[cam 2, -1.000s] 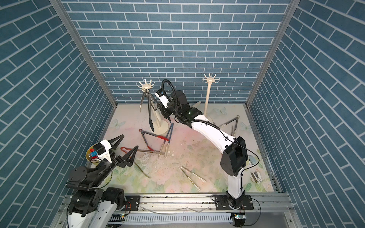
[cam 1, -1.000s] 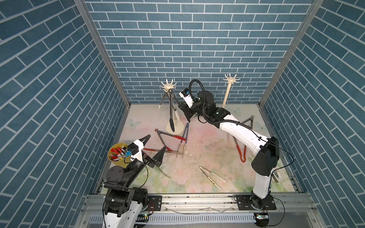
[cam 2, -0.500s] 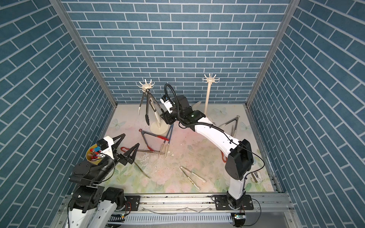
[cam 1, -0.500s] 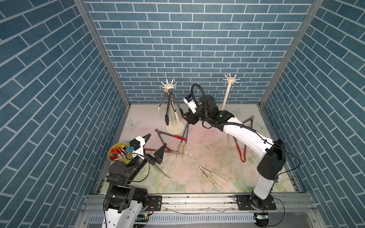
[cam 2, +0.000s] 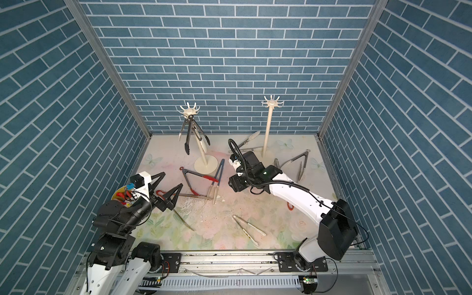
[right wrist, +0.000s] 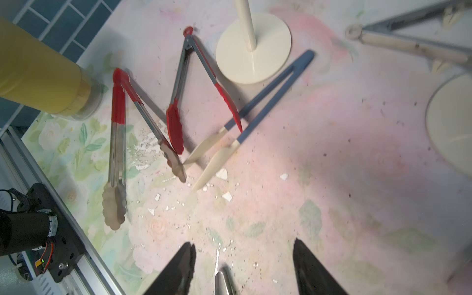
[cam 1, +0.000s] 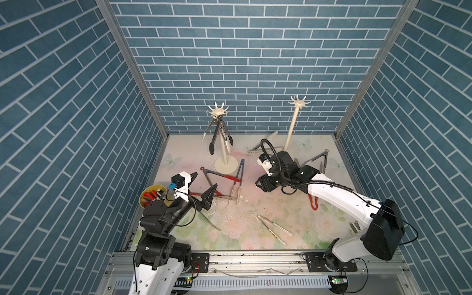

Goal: Hang food tongs on kitchen utensil racks
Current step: Hang the food tongs on the rack, then pick up the food tongs from the center of the board.

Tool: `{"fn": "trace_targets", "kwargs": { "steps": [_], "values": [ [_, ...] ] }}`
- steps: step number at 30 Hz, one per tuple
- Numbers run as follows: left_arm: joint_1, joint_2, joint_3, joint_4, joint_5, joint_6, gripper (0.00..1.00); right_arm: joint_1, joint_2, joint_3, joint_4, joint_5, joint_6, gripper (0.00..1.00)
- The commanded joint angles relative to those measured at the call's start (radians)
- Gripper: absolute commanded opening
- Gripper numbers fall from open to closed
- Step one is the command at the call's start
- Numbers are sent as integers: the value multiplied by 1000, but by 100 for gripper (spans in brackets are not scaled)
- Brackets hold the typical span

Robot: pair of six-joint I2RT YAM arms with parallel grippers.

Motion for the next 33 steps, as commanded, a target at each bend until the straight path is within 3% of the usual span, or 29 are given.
{"fn": "trace_targets", "kwargs": {
  "steps": [1,7,15,25,33],
  "values": [
    [-6,15,32,-26,30,10,99,10,-89,-95,-60,-16,121,61],
    [-10,23,29,-25,46,9,99,52,-191,-234,-107,-18,214,58],
    [-46,46,42,-49,38,17,99,186,-225,-320,-156,47,314,49],
    [-72,44,42,-57,23,23,99,303,-165,-371,-149,107,378,34],
    [-78,47,45,-58,21,26,99,362,-131,-416,-114,125,422,29]
  ]
}}
